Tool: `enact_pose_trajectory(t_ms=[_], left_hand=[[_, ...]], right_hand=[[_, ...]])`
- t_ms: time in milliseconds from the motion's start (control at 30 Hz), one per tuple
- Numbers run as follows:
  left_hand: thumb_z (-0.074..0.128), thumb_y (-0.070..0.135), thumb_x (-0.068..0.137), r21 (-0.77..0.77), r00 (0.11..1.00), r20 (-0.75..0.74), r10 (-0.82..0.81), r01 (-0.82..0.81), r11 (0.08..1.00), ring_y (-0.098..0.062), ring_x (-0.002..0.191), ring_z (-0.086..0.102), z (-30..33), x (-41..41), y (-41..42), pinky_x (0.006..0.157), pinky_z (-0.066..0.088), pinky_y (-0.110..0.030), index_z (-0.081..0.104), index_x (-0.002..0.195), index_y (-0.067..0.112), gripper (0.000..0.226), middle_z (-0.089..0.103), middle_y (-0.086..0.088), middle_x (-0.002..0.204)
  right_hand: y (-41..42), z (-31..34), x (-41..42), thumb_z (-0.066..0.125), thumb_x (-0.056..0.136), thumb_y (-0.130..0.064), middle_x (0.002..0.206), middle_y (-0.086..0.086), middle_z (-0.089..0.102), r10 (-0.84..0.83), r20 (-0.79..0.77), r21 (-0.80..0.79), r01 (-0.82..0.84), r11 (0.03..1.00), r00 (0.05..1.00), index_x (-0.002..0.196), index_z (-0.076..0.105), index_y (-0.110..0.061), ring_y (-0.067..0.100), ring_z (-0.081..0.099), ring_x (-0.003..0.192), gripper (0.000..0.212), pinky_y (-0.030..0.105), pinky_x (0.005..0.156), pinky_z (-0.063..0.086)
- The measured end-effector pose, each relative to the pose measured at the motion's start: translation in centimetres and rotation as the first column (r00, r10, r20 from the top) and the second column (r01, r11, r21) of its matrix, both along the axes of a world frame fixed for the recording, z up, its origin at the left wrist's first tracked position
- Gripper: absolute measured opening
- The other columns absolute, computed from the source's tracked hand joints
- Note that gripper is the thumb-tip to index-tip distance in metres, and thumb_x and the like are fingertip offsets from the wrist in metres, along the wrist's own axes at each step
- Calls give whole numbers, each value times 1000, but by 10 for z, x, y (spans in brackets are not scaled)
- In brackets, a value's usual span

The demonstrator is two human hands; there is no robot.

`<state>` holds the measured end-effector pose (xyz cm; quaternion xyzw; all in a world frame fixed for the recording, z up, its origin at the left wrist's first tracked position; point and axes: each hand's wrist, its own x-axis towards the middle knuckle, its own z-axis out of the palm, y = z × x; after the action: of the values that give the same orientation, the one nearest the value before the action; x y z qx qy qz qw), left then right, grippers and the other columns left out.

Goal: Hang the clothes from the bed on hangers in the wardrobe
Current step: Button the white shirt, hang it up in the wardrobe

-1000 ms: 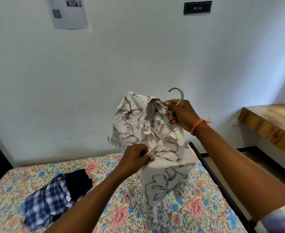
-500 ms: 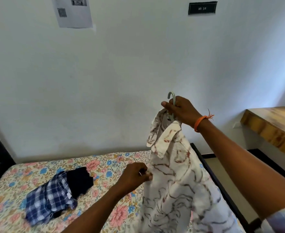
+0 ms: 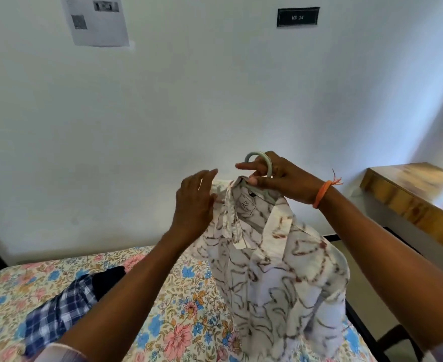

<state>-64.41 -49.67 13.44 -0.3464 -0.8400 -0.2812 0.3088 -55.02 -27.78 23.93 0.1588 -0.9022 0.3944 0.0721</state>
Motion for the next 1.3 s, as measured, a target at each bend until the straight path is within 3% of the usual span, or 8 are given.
enact_pose_trajectory(t_ms=[333,433,567,667,833,1000,1133,1300], left_hand=[[70,6,84,-111,934,262,-241,277,954,-18,79,60,16,-28,12,68,44,-31,68,85,17,11,63,0,84],[69,13,89,-80,827,499,-258,341,937,0,60,53,21,-19,17,60,39,-24,68,75,25,19,60,11,65],[63,30,95,41,554,757,-347,490,871,-12,57,44,23,-4,22,54,31,-23,69,70,10,33,51,4,60],[59,32,97,221,468,775,-425,430,875,-21,62,53,17,4,26,59,41,-28,72,74,12,33,60,-3,68],[80,45,76,193,693,684,-228,130,973,-12,98,66,-10,14,36,80,55,-26,61,121,24,53,66,11,108],[88,30,69,255,885,448,-128,10,967,-7,72,61,-36,33,33,60,49,-17,61,101,18,43,63,10,90],[71,21,89,211,960,268,-87,30,977,4,68,62,-25,34,28,60,47,-17,71,87,17,5,66,12,75],[64,19,94,242,913,398,-94,-6,970,9,69,60,18,12,12,64,41,-8,72,81,20,16,68,12,75]], right_hand=[[64,-3,23,79,74,5,111,15,73,-37,29,-203,42,978,999,114,58,7,23,69,109,45,32,92,56],[82,-2,27,82,75,-9,106,2,75,-156,-25,-92,154,984,987,107,67,0,14,72,97,36,28,87,57],[105,-6,31,78,83,-27,51,-29,58,-276,-83,162,287,944,957,74,68,-36,-10,58,56,16,9,59,40],[119,-19,31,75,86,-29,55,-22,63,-250,-91,59,256,965,964,91,79,-24,-3,58,56,9,15,56,42],[121,-18,29,69,92,-30,102,1,76,-237,-208,-71,227,971,949,108,77,-14,7,71,93,23,29,82,56],[132,-6,28,65,90,-48,97,20,73,-265,-275,-126,238,963,924,103,78,-23,39,67,96,32,56,88,51],[136,-4,26,67,93,-32,100,11,76,-279,-243,-148,249,957,929,107,77,-15,31,69,98,24,47,90,53],[139,-4,38,65,93,-17,113,0,73,-177,-105,-147,161,976,979,110,75,-14,4,66,108,20,13,85,49]])
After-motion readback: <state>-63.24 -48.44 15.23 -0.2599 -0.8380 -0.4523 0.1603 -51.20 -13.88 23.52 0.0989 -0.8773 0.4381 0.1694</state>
